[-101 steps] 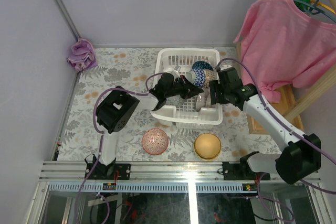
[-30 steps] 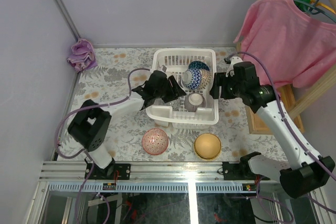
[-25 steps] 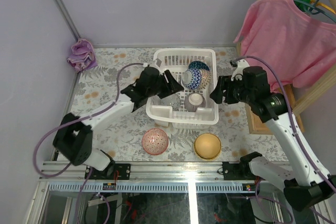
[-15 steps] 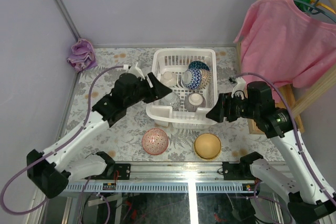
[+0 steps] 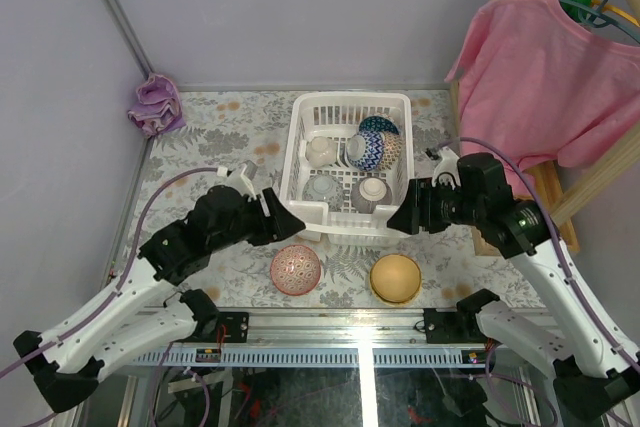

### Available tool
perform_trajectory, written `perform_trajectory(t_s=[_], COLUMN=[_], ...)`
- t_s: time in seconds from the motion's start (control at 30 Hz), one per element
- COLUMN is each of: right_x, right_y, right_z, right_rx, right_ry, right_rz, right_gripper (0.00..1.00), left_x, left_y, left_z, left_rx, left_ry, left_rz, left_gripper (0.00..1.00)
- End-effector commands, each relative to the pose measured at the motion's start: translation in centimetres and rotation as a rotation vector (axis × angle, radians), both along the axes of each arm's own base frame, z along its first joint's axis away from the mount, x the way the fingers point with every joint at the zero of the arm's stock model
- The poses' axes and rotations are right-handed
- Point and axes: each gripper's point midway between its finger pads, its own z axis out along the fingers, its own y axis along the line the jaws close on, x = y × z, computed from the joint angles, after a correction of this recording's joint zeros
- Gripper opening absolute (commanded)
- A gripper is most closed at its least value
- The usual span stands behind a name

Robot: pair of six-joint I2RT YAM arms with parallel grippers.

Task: Load the bowls into the dish rack
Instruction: Turn the bowl upside down on the dish rack, then pick up the bowl from the center of the board.

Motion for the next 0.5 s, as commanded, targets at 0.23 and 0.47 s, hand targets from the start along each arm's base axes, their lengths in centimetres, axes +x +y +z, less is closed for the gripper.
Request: perform_trajectory(t_s=[0.23,0.47], right_x=[7.0,8.1], right_y=[-4.5,-4.4], right_z=[-3.9,-5.5], right_rx=[-0.345,-0.374], right_ry=[-0.046,-0.048], right_rz=[-0.292,-0.297], right_gripper=[0.64,0.64], left_x=[-2.8,-4.4], left_y=[1.9,1.1], left_z=[-4.3,-6.0], left_rx=[0.115,0.183], left_ry=[0.081,0.115], left_rz=[0.030,-0.008], left_gripper=[0.60,0.60])
